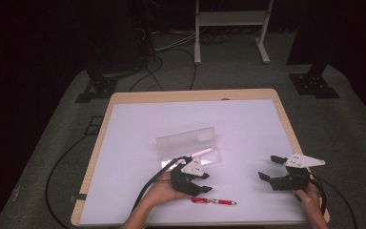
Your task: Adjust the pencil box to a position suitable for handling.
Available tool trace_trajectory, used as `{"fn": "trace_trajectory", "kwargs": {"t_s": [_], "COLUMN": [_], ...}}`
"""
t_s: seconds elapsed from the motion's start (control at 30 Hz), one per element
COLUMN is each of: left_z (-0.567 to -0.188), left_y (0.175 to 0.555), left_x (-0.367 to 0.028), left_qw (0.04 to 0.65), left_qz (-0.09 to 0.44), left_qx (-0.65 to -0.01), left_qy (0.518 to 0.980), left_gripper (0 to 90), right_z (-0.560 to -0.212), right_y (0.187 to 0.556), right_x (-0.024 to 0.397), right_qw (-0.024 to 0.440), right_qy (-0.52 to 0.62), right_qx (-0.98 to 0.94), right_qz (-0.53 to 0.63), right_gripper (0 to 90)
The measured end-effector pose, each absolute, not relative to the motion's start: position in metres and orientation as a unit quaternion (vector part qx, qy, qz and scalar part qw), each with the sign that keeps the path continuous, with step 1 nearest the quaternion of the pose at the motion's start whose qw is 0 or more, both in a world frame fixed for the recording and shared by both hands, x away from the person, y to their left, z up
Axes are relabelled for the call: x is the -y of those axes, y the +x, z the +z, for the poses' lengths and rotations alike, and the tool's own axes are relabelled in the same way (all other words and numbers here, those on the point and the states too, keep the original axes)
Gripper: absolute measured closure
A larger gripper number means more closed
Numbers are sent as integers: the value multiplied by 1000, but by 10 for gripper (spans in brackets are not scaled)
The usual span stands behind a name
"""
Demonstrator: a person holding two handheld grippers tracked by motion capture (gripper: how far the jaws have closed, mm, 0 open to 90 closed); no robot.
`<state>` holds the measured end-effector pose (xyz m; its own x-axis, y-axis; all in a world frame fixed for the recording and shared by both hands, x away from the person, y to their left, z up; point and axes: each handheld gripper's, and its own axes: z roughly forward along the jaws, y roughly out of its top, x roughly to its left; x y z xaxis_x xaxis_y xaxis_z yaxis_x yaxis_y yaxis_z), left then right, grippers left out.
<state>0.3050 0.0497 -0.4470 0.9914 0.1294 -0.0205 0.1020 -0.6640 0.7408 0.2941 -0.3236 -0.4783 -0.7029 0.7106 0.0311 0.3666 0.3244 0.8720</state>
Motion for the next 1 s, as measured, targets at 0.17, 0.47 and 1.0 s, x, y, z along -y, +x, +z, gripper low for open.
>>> {"fn": "trace_trajectory", "kwargs": {"t_s": [0.17, 0.47, 1.0], "left_z": [-448, -448, -454], "left_y": [302, 294, 284], "left_x": [-49, -46, -37], "left_qw": [405, 407, 400], "left_qz": [16, 14, 10], "left_qx": [-60, -49, -25], "left_qy": [912, 912, 916], "left_gripper": [526, 523, 544], "right_z": [-478, -478, -478], "right_y": [294, 294, 294], "right_x": [324, 324, 324], "right_qw": [182, 183, 183], "right_qy": [340, 340, 340], "right_qx": [-793, -793, -793], "right_qz": [472, 472, 472], "right_gripper": [138, 138, 138]}}
